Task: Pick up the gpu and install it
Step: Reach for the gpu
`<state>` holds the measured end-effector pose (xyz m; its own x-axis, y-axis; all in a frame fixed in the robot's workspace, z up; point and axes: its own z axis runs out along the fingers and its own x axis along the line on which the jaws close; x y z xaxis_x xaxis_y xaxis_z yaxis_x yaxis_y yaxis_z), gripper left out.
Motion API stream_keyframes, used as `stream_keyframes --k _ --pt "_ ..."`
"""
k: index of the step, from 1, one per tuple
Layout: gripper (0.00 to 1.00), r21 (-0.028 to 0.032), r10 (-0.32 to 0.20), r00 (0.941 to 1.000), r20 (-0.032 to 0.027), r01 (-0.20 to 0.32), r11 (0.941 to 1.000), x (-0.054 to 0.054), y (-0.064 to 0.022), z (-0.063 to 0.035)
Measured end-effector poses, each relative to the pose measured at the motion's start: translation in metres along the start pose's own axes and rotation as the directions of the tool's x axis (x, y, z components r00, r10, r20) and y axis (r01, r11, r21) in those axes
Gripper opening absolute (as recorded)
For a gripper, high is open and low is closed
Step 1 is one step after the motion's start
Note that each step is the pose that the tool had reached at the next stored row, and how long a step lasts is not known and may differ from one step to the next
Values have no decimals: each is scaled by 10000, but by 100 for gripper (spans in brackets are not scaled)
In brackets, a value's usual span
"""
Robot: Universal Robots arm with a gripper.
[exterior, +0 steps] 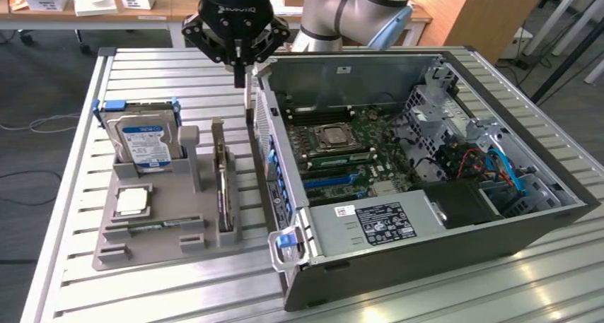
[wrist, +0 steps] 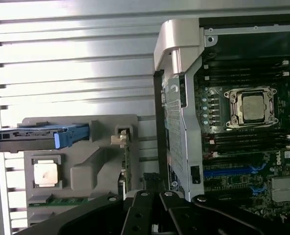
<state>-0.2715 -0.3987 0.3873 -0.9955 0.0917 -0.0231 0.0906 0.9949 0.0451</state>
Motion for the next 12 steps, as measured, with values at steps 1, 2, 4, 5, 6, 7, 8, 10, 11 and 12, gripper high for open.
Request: stream_keyframes --k 1,2,4,5,6,7,8,10,11,12 --pt "11 0 4 10000 0 -4 10000 20 -2 1" --pt "11 0 8 10000 -2 -8 10000 39 -4 1" --pt "11 1 16 10000 -3 -16 10000 75 -7 2" --pt "11 1 19 10000 -5 -19 10000 91 -8 2" --pt "11 1 22 10000 -6 -22 10000 107 -10 2" --pt "11 1 25 10000 -8 -25 10000 122 -11 2" --pt "11 2 26 10000 -9 -26 10000 136 -13 2" --pt "11 2 29 10000 -12 -29 10000 167 -15 3" --pt "11 2 30 10000 -13 -30 10000 180 -17 3" --pt "11 2 32 10000 -14 -32 10000 194 -18 3"
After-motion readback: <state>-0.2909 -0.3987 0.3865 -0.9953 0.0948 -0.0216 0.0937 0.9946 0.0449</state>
